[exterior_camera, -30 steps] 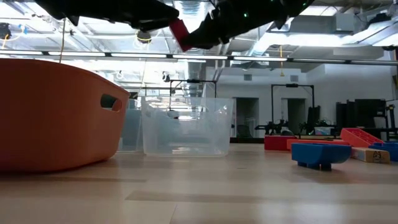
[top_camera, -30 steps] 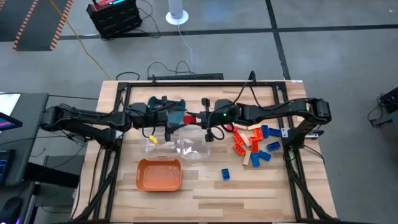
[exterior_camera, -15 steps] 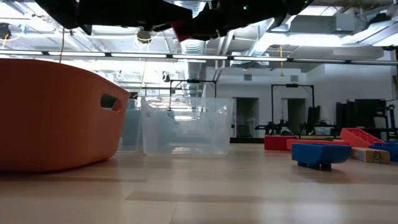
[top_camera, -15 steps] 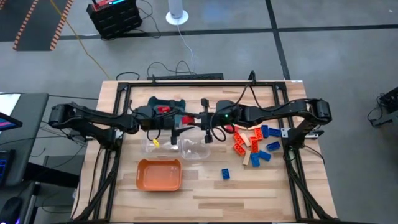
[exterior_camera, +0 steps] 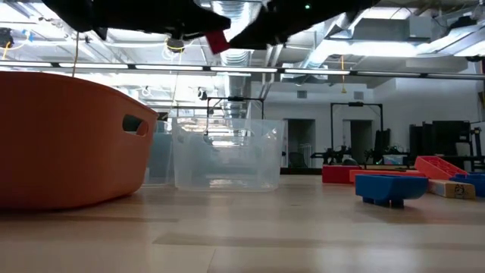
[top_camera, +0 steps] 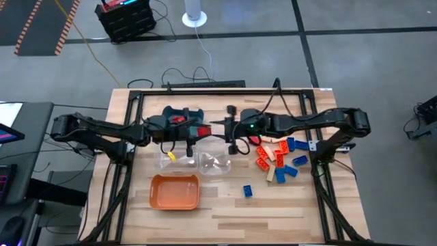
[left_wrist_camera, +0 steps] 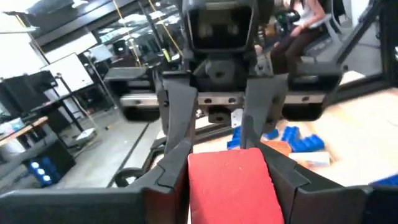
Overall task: Sort blocks
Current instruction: Put the red block into the blue bin
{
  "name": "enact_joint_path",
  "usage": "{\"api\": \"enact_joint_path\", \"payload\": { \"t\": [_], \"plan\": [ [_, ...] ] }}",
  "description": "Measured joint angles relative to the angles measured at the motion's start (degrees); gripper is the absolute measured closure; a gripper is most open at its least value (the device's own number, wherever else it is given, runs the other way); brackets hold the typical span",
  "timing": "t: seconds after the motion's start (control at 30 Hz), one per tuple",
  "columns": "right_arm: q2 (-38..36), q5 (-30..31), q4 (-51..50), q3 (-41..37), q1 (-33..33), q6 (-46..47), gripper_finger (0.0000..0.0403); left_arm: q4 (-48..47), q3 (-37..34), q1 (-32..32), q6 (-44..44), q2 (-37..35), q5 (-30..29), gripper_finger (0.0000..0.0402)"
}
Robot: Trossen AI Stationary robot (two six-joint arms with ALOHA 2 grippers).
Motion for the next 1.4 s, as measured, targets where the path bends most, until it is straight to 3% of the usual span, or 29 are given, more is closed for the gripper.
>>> {"api": "enact_joint_path", "payload": {
  "t": [0.23, 0.5, 0.7, 0.9, 1.17, 1.4],
  "plan": [
    [-3.5, 5.8, -18.4, 0.0, -2.5, 5.5, 0.0159, -12.5, 0.0, 7.1, -2.4, -2.8, -1.2, 0.0279],
    [-2.2, 5.9, -22.4, -0.8, -2.1, 9.0, 0.0154, -24.2, 0.0, 21.4, -8.3, 0.8, -1.2, 0.0279],
    [-2.6, 7.2, -21.1, -2.1, -1.2, 8.6, 0.0154, -38.5, 0.0, 27.5, -16.4, 0.9, -1.2, 0.0279],
    [-2.5, 7.6, -29.5, -2.2, -3.1, 9.8, 0.0154, -47.5, 0.0, 28.4, -20.1, 0.9, -1.2, 0.0256],
    [-0.4, 4.3, -45.7, -2.2, -8.2, 18.3, 0.0154, -48.0, 0.0, 27.5, -19.0, 0.9, -1.2, 0.0203],
    [5.7, 3.7, -45.1, -4.8, -4.8, 19.2, 0.0154, -45.7, 0.0, 25.4, -18.2, -1.7, -1.2, 0.0189]
  ]
}}
